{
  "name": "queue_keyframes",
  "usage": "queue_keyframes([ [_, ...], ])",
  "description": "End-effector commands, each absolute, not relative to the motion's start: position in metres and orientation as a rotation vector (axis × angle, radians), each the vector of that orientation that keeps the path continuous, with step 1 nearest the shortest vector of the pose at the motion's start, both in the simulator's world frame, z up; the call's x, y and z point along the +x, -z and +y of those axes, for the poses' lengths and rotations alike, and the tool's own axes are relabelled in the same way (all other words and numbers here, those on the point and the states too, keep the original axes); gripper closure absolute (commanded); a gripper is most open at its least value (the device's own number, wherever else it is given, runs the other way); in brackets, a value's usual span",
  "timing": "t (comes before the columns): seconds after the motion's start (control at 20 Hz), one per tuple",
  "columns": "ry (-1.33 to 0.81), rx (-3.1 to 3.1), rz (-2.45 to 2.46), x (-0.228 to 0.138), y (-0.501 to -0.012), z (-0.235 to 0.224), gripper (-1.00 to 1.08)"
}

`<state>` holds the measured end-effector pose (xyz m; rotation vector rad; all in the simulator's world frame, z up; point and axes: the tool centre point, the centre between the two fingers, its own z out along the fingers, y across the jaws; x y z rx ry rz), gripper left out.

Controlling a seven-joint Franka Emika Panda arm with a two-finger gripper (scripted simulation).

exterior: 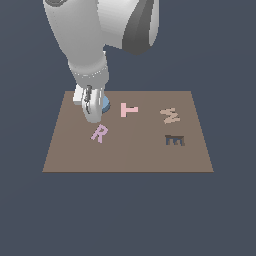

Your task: Insert a designated object into the corresponding slot on a board.

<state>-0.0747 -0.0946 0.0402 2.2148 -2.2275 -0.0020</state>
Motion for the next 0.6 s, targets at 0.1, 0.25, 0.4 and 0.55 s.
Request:
queue_keyframes([
  [0.1,0.001,2.171,-2.271,-0.0799,-0.0407,-0.0938,1.08],
  [0.25,0.001,2.166,-2.276,-0.0805,-0.0407,-0.0935,1.08],
  [0.4,0.001,2.175,-2.267,-0.0792,-0.0407,-0.0933,1.08],
  [0.55,0.002,2.174,-2.268,-0.0796,-0.0401,-0.0933,1.08],
])
